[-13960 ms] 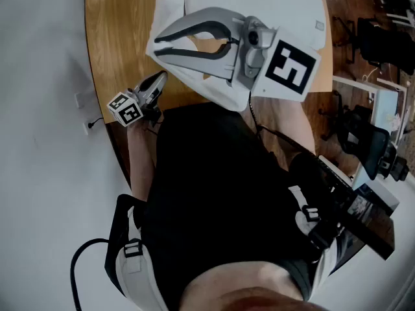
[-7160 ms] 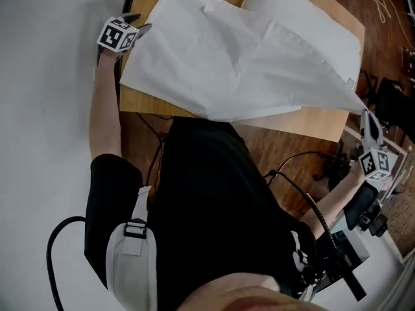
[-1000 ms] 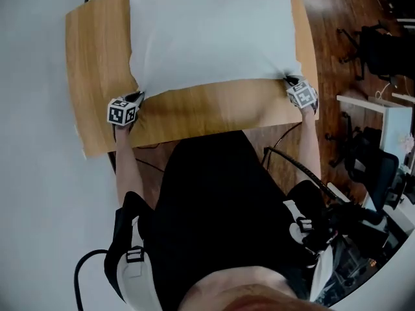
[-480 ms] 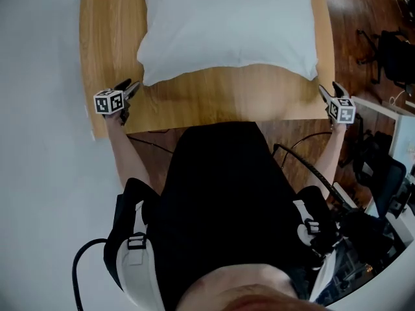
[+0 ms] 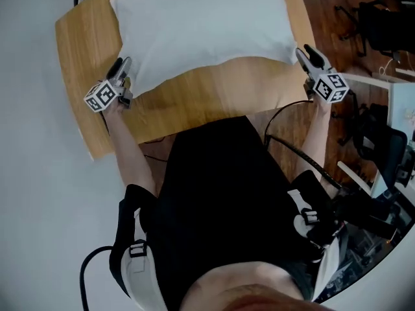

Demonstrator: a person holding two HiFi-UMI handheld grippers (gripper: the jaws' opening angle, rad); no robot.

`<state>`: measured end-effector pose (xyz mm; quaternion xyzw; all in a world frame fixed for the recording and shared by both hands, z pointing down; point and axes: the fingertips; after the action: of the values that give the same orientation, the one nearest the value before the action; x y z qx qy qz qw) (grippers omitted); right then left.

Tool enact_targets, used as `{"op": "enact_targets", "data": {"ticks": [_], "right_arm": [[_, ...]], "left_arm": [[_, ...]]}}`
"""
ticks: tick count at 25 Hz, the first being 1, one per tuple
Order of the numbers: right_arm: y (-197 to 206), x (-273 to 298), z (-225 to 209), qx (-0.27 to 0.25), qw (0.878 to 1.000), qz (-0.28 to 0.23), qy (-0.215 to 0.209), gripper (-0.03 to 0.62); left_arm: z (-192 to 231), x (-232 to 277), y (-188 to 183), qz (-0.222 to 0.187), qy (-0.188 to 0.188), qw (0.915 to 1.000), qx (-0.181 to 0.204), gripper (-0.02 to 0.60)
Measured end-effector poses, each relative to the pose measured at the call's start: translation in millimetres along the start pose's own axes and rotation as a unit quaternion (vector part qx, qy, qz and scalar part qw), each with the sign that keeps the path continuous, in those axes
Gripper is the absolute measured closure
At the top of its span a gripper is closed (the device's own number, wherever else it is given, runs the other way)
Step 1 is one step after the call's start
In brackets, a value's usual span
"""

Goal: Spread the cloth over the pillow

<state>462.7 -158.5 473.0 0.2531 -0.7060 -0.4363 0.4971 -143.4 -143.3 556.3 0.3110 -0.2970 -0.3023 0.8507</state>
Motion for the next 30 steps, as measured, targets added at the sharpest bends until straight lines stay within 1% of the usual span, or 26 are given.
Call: {"op": "enact_targets", "data": {"ticks": [2,4,5,6,7,8,9,10,11,12,13,14,15,16,17,18,19,20,22,23,24,25,26,27,28,30], "right_arm": [[-4.6,-8.4,-3.4,0.019,1.0,-0.023,0.006,0.458],[-11.6,-21.9,-7.2,0.058,0.996,-0.065,-0.002,0.485],[-19.4,-36.0,-11.4,0.089,0.99,-0.105,-0.013,0.502],[-31.9,-57.2,-17.3,0.128,0.978,-0.161,-0.03,0.517],[-49.0,-84.5,-24.0,0.171,0.956,-0.232,-0.053,0.523],[-70.1,-116.3,-30.0,0.214,0.923,-0.309,-0.081,0.525],[-94.6,-150.8,-33.7,0.252,0.88,-0.388,-0.111,0.525],[-122.1,-186.7,-33.7,0.281,0.828,-0.463,-0.144,0.525],[-152.5,-222.6,-28.1,0.298,0.775,-0.529,-0.177,0.523],[-185.7,-257.3,-14.9,0.3,0.725,-0.583,-0.209,0.495],[-219.8,-289.9,5.9,0.285,0.685,-0.625,-0.241,0.446],[-251.0,-320.9,31.9,0.256,0.655,-0.656,-0.273,0.427],[-277.0,-350.9,60.4,0.212,0.636,-0.679,-0.299,0.427],[-298.2,-378.4,90.9,0.152,0.63,-0.696,-0.31,0.427],[-315.7,-399.4,122.4,0.08,0.639,-0.704,-0.298,0.463],[-330.0,-408.8,153.5,-0.002,0.665,-0.699,-0.263,0.542],[-341.1,-402.3,180.3,-0.082,0.702,-0.675,-0.21,0.556],[-346.9,-379.5,195.5,-0.149,0.748,-0.629,-0.148,0.574],[-328.0,-301.4,175.0,-0.22,0.845,-0.487,-0.021,0.576],[-299.0,-257.0,147.5,-0.234,0.886,-0.398,0.03,0.576],[-256.9,-215.8,115.6,-0.242,0.919,-0.302,0.067,0.57],[-204.2,-180.4,81.8,-0.245,0.944,-0.203,0.092,0.54],[-144.5,-150.5,48.2,-0.241,0.959,-0.106,0.105,0.495],[-82.2,-124.6,18.4,-0.228,0.968,-0.02,0.107,0.466],[-22.0,-101.7,-4.7,-0.209,0.972,0.052,0.098,0.439],[74.0,-62.2,-27.9,-0.173,0.973,0.144,0.056,0.404]], "left_arm": [[5.1,-31.1,-16.2,-0.067,-0.015,0.9976,-0.004,0.348],[1.3,-50.9,-30.9,-0.11,-0.021,0.9936,0.013,0.364],[-6.6,-55.4,-40.2,-0.129,-0.013,0.9913,0.023,0.37],[-19.5,-57.6,-51.3,-0.148,0.008,0.9885,0.029,0.374],[-35.7,-60.0,-64.8,-0.169,0.037,0.9843,0.034,0.374],[-53.5,-65.5,-81.4,-0.197,0.071,0.9769,0.041,0.373],[-71.7,-76.1,-101.3,-0.24,0.11,0.9635,0.047,0.353],[-89.8,-93.0,-123.7,-0.298,0.153,0.9412,0.048,0.323],[-107.8,-115.2,-146.8,-0.366,0.198,0.9085,0.043,0.306],[-124.7,-139.1,-168.1,-0.431,0.238,0.8694,0.038,0.281],[-139.5,-161.1,-185.4,-0.484,0.271,0.8312,0.034,0.281],[-152.5,-179.2,-198.2,-0.522,0.299,0.7982,0.032,0.281],[-164.6,-193.6,-207.3,-0.548,0.326,0.7697,0.028,0.281],[-176.4,-203.6,-213.5,-0.564,0.352,0.7467,0.026,0.289],[-188.2,-207.0,-216.7,-0.566,0.373,0.7343,0.031,0.304],[-199.0,-201.5,-216.4,-0.555,0.385,0.7364,0.044,0.339],[-205.9,-187.3,-211.6,-0.53,0.387,0.7523,0.059,0.38],[-206.2,-167.4,-201.7,-0.496,0.378,0.7787,0.071,0.414],[-188.1,-125.9,-167.1,-0.409,0.335,0.8452,0.078,0.451],[-174.1,-106.7,-144.2,-0.363,0.305,0.8769,0.077,0.457],[-159.8,-86.1,-118.7,-0.317,0.276,0.9043,0.072,0.457],[-146.6,-64.1,-91.6,-0.273,0.25,0.9267,0.067,0.457],[-134.3,-44.0,-63.5,-0.231,0.227,0.9441,0.06,0.457],[-122.9,-28.4,-35.6,-0.194,0.206,0.9576,0.052,0.457],[-112.9,-17.8,-9.8,-0.162,0.188,0.9677,0.045,0.457],[-99.3,-4.0,30.4,-0.114,0.155,0.9806,0.04,0.457]]}}
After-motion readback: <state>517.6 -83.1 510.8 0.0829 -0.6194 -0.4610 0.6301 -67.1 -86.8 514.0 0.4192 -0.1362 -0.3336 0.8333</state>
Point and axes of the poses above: the fingertips, and each gripper's own axes: x forward along the fingers, z to its left, y out of its underside, and after that the axes turned 11 degrees about y, right-handed
